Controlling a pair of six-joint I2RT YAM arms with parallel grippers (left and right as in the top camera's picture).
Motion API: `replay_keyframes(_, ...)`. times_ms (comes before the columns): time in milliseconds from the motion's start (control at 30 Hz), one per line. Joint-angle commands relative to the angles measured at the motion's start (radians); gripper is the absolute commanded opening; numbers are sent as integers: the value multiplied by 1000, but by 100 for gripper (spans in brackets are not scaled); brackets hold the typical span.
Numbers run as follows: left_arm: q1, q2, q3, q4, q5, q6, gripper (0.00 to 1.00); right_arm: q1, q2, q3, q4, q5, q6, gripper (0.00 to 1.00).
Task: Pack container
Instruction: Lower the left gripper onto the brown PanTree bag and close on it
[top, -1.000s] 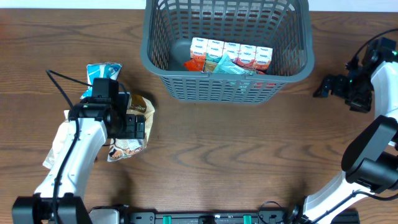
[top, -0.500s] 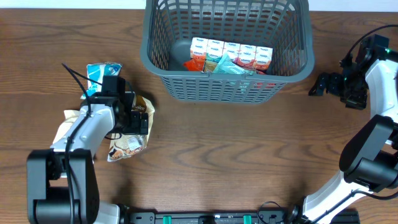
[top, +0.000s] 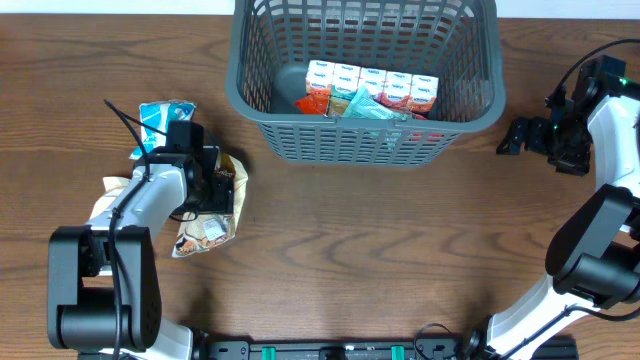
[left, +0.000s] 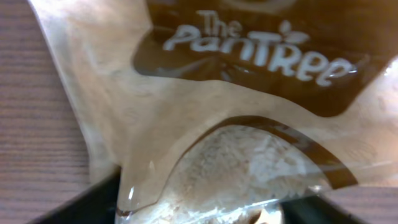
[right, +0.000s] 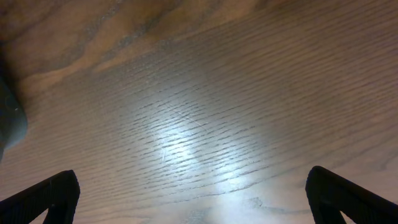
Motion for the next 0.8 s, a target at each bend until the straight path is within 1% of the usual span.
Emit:
replay_keyframes(0,1,35,-6,-13,-22,4,35,8,6,-4,3,0,-13,99)
replay_keyframes(67,1,35,-6,-13,-21,4,26,8,6,-4,3,0,-13,99)
replay_keyframes(133,1,35,-6,-15,-21,4,25,8,6,-4,3,0,-13,99)
replay_keyframes(167,2,35,-6,-15,-21,4,22,8,6,-4,3,0,-13,99)
replay_keyframes(200,1,35,-6,-16,-21,4,18,8,6,-4,3,0,-13,99)
replay_keyframes(233,1,35,-6,-16,-21,4,8,8,6,-4,3,0,-13,99)
replay_keyframes(267,1,35,-6,-19,-21,4,6,8,6,-4,3,0,-13,99)
replay_keyframes(533,1,12,-6,-24,-21,4,6,8,6,-4,1,0,-13,99)
replay_keyframes(767,1,-72,-6,-38,-22,4,6,8,6,-4,2,0,-13,99)
